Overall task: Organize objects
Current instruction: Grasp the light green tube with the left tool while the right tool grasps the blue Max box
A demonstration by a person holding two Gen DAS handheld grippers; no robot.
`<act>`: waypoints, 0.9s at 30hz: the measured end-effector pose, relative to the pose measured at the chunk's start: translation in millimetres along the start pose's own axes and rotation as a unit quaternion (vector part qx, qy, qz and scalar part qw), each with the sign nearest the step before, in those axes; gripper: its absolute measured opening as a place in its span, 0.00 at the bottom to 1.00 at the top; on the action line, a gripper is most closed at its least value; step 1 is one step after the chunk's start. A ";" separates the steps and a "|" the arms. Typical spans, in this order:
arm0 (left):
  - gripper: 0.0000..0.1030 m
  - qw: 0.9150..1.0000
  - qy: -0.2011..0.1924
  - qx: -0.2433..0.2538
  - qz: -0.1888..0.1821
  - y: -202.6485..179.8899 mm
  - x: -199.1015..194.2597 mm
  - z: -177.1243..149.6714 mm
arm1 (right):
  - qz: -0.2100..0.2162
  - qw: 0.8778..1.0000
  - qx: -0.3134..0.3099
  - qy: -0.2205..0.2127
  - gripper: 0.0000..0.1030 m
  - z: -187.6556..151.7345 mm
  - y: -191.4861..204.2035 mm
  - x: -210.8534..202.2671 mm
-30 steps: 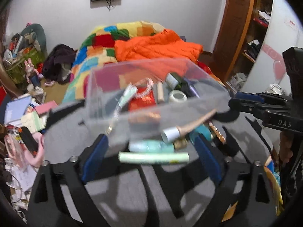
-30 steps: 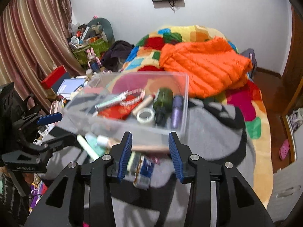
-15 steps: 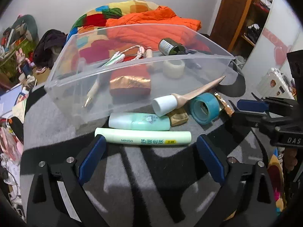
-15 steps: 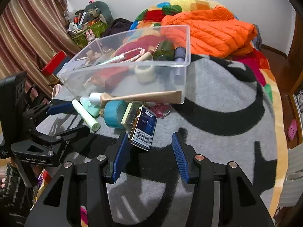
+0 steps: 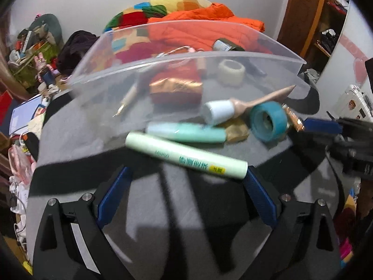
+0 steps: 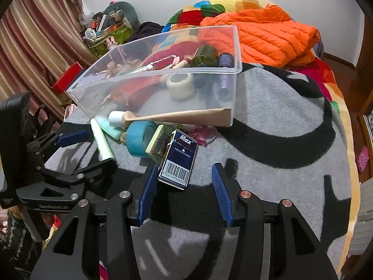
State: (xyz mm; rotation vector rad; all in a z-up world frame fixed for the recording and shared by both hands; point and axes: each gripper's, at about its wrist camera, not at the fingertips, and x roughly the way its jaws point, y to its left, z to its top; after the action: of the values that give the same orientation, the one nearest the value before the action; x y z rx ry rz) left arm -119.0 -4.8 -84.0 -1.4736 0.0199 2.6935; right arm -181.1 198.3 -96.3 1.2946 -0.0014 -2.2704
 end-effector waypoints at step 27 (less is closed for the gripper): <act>0.32 0.997 -0.031 -0.054 0.039 11.9 -25.1 -25.3 | -0.055 0.998 -0.027 -0.015 0.24 -7.1 -1.3 1.1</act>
State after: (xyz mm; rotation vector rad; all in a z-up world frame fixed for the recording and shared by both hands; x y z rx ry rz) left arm -85.0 -19.2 -76.8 -1.4458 -0.0755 2.8420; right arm -176.4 200.8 -101.4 1.2600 0.1208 -2.3654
